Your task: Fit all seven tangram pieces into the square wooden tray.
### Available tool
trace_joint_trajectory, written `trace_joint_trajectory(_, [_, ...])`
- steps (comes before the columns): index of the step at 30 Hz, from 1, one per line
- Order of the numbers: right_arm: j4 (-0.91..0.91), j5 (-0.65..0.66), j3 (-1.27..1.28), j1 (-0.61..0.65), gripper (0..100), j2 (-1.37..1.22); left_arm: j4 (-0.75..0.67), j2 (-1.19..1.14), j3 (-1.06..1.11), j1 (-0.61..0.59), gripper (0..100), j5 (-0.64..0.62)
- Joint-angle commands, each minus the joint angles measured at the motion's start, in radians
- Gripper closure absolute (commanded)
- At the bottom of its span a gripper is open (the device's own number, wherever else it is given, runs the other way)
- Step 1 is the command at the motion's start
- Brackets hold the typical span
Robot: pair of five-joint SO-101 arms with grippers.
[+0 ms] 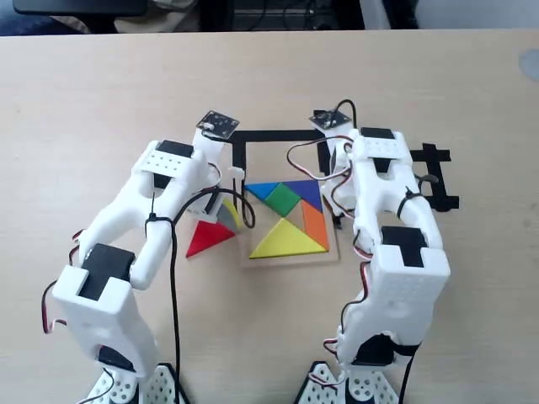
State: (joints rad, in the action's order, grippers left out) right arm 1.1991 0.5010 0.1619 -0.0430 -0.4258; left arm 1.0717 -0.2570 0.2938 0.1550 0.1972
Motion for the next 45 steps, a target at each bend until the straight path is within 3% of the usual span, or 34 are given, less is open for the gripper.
trace_joint_trajectory(1, [0.011, 0.012, 0.018, 0.029, 98.8, 0.002, 0.025, 0.006, -0.004, 0.004, 64, 0.025])
trace_joint_trajectory(13, [0.011, 0.012, 0.018, 0.029, 98.8, 0.002, 0.025, -0.002, 0.007, 0.019, 64, 0.041])
trace_joint_trajectory(18, [0.011, 0.012, 0.018, 0.029, 98.8, 0.002, 0.044, -0.101, -0.084, 0.018, 67, 0.037])
trace_joint_trajectory(22, [0.012, 0.012, 0.018, 0.028, 98.8, 0.002, 0.150, -0.192, -0.222, 0.007, 66, -0.031])
trace_joint_trajectory(28, [0.012, 0.012, 0.018, 0.028, 98.8, 0.002, 0.219, -0.259, -0.318, -0.012, 66, -0.037])
trace_joint_trajectory(45, [0.012, 0.012, 0.018, 0.028, 98.8, 0.002, 0.192, -0.213, -0.271, 0.007, 64, -0.224])
